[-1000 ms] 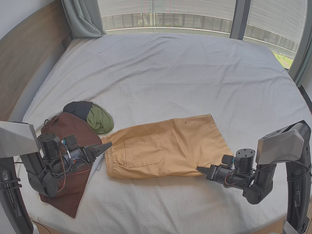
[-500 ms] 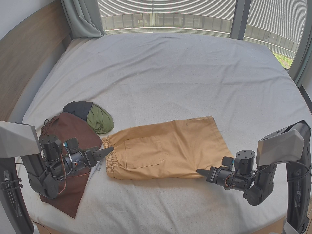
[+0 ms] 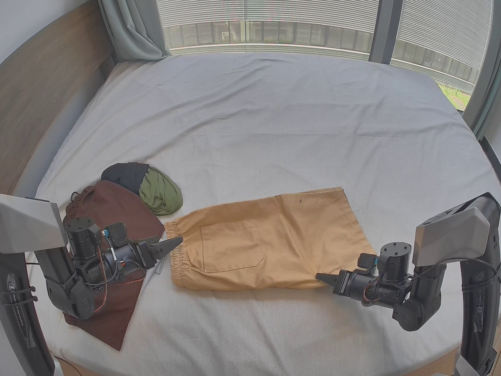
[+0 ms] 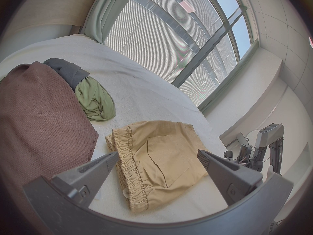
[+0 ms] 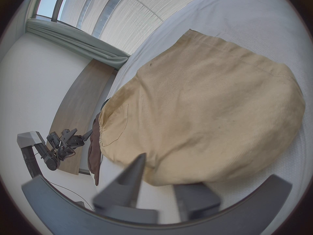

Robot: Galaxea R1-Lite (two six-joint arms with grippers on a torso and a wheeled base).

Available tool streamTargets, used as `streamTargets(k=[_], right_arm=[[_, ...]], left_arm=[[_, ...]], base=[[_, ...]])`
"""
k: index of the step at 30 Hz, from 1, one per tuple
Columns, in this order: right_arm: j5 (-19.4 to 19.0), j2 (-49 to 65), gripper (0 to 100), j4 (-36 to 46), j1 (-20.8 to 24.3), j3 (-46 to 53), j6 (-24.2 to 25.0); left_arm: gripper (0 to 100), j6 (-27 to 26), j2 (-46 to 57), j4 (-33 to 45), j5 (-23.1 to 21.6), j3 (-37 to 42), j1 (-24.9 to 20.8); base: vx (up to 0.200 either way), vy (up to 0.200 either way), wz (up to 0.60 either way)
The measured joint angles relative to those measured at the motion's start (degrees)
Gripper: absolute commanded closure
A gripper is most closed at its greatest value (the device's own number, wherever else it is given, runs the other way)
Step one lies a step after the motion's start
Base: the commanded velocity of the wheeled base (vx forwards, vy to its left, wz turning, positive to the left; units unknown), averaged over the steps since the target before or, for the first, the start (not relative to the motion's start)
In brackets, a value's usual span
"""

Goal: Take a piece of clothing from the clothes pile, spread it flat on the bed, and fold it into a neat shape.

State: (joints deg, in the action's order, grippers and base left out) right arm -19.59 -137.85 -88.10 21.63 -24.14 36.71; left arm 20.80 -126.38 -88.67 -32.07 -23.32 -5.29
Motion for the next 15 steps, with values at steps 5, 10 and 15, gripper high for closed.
streamTargets(k=[5,10,15], right_arm=[[0.0,-0.1,0,-0.1,0.3,0.9,-1.2],[-1.0,0.4,0,-0.1,1.3,4.4,-4.8],[-4.1,2.7,0,-0.1,2.3,7.8,-6.3]], left_arm=[[0,0.0,0.0,0.0,0.0,0.1,-0.1],[0,0.0,0.0,0.0,-0.2,0.1,-0.1],[0,-0.2,0.1,0.0,-0.9,0.1,0.2]], base=[[0.000,0.000,0.00],[0.000,0.000,0.00],[0.000,0.000,0.00]])
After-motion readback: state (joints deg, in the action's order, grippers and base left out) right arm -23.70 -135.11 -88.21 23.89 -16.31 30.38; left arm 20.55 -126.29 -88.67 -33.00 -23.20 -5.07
